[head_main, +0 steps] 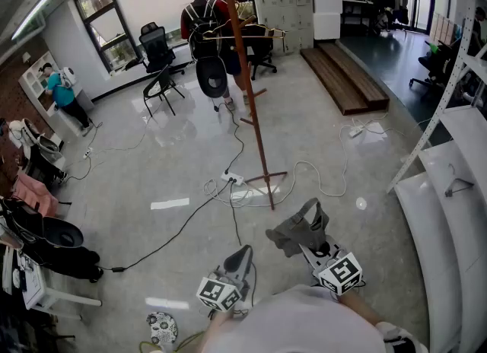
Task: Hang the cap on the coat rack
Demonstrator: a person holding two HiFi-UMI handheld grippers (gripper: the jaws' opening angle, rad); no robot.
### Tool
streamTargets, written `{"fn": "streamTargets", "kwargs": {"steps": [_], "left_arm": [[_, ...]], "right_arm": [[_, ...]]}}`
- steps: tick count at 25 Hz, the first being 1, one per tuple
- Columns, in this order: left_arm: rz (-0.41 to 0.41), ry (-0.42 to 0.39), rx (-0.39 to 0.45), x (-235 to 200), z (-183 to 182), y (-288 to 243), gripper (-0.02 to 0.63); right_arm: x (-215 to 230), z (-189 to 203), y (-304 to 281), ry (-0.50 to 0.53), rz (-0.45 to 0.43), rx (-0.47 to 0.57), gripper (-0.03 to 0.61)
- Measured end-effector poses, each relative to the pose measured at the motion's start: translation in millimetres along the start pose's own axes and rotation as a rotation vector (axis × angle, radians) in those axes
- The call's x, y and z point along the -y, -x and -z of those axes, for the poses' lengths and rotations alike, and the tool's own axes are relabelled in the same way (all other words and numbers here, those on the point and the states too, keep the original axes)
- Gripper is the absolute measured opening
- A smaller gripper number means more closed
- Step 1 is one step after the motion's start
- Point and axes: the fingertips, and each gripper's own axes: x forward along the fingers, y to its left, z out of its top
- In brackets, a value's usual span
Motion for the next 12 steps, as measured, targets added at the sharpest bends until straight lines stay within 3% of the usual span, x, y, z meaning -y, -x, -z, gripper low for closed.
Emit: {"fn": "streamTargets", "kwargs": {"steps": [12], "left_arm": [[0.027, 0.005, -0.004, 7.5, 2.5, -1.8, 0.011]], "right_arm": [[0.9, 3.5, 2.0, -0.012, 0.014, -0.003, 0.017]]}}
